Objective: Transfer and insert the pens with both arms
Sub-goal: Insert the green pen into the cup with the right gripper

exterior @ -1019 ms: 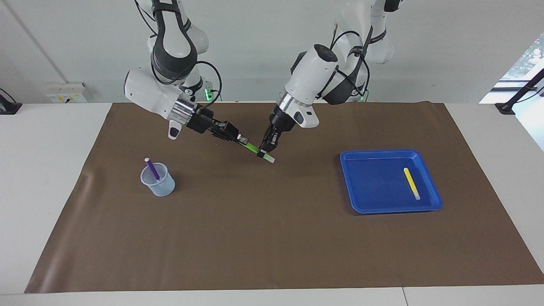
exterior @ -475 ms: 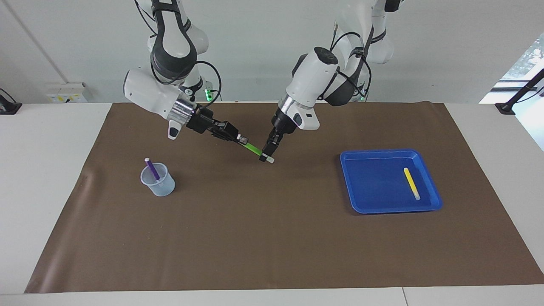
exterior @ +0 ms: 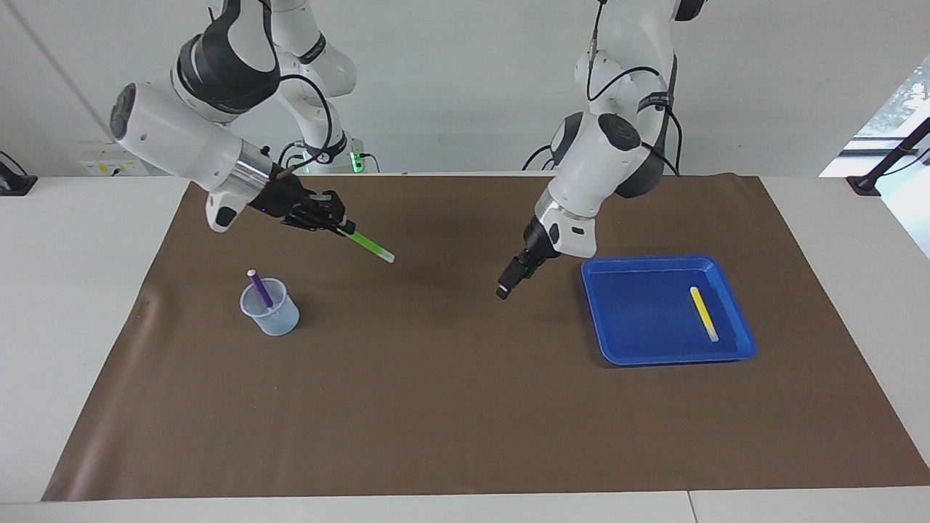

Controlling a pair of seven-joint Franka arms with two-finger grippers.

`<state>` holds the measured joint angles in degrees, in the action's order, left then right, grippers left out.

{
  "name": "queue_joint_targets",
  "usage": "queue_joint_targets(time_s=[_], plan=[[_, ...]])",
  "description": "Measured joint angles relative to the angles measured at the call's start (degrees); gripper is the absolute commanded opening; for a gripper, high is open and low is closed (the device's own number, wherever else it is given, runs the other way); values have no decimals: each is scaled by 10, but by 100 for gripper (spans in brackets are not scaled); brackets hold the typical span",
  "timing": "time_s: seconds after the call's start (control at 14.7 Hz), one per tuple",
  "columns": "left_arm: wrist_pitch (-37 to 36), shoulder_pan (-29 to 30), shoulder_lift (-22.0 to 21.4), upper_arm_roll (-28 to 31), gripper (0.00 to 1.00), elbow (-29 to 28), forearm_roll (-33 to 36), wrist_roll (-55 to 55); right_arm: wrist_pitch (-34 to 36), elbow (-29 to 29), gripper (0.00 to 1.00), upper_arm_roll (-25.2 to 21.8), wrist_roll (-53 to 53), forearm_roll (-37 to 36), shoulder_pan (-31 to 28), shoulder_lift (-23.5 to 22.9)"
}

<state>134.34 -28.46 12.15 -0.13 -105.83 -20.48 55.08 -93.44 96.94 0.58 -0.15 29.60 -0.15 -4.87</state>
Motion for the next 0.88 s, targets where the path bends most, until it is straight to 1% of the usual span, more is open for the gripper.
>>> queue_joint_targets(time_s=[0.07,0.14,0.27,0.34,0.48,0.68,0.88], plan=[[0,16,-2,1,100,-11,4,-48,21,-37,0,0,-46,-59,-1,-16],[0,33,-5,1,100,-23,11,-93,27,-58,0,1,-96,-117,0,-28],[-1,68,-13,2,100,-52,31,-189,19,-70,0,4,-205,-216,6,-45],[-1,89,-16,2,100,-66,38,-240,6,-69,0,4,-257,-250,8,-51],[-1,133,-18,3,100,-86,43,-338,-14,-64,0,4,-326,-295,7,-58],[-1,195,-18,4,100,-101,52,-456,-23,-48,0,2,-362,-319,3,-56],[-1,226,-18,3,100,-112,84,-514,-68,0,0,2,-383,-335,1,-42]])
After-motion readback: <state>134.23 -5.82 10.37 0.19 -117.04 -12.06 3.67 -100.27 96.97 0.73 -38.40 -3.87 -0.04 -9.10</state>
